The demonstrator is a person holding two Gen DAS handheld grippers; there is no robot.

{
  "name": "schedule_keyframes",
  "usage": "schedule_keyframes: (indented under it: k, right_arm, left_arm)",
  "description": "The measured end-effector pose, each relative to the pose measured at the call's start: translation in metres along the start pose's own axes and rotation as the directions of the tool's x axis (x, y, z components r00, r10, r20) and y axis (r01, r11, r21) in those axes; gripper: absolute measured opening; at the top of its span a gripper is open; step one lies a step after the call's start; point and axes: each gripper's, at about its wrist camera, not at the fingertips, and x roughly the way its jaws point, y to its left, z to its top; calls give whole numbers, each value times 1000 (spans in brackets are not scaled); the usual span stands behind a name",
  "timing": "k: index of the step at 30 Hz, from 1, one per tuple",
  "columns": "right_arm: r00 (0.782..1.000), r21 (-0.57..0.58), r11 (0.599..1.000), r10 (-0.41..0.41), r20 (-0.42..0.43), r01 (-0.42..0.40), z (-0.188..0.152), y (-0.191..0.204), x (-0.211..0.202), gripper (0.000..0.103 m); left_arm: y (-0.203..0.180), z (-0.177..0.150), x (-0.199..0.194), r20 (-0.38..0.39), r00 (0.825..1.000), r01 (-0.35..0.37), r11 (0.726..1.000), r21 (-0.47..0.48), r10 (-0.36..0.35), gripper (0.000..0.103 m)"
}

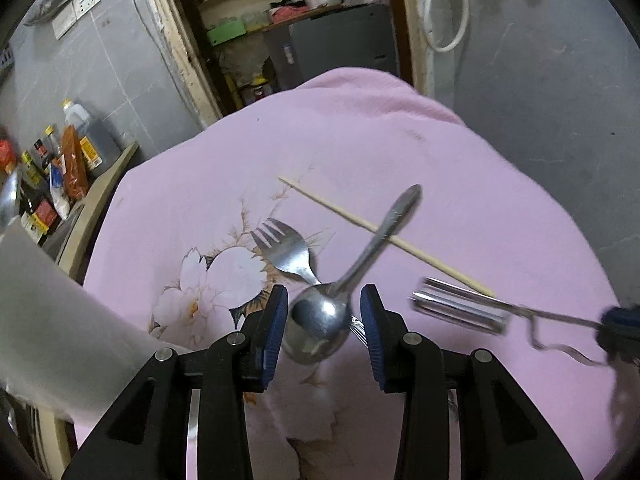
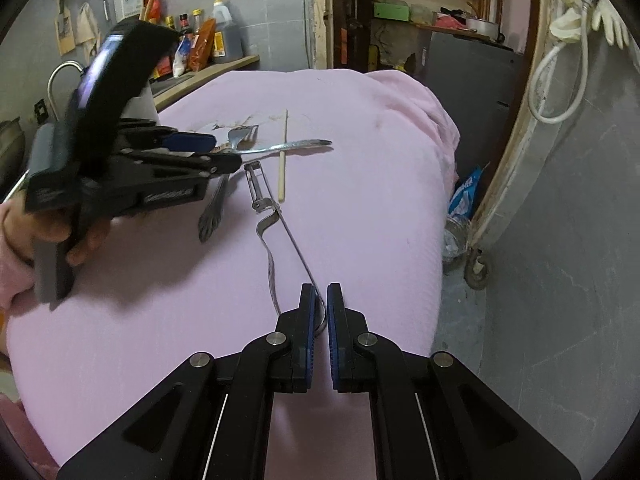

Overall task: Organize utensils
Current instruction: 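Grasp the spoon by its bowl with the left tool while the right tool lifts the peeler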

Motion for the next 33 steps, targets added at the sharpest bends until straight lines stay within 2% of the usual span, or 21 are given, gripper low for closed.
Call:
schedule_keyframes:
  k: [4, 7, 10, 13, 15, 19, 26, 33]
  right_arm:
    - [1000, 36, 999, 13, -4, -12, -10, -4, -8, 4]
    - [1000, 67, 998, 22, 1, -22, -16, -6, -12, 4]
    - [999, 106, 994, 39, 9, -40, -22, -8, -16, 4]
    - [999, 126, 991, 48, 17, -50, -25, -8, -18, 4]
    - [998, 135, 989, 53, 24, -56, -27, -6, -20, 4]
    - [998, 154, 986, 59, 38, -64, -29, -5, -20, 4]
    - [996, 148, 985, 81, 45, -86, -28, 3, -20, 5]
    - [994, 90, 990, 112, 9, -112, -24, 21, -16, 6]
  left_arm:
    - [2, 0, 7, -32, 999, 20, 1000, -2, -20, 38]
    - [3, 0, 8, -41, 999, 25, 1000, -11, -25, 38]
    - [8, -1, 7, -55, 996, 66, 996, -60, -69, 24]
    - [10, 1, 4, -61, 995, 67, 994, -90, -72, 14]
    - [10, 1, 1, -68, 996, 52, 994, -97, -58, 12]
    - [13, -4, -12, -74, 994, 73, 990, -124, -83, 4]
    - [7, -33, -46, -109, 980, 150, 981, -126, -164, 3]
    - [25, -74, -74, -179, 949, 220, 953, -208, -258, 3]
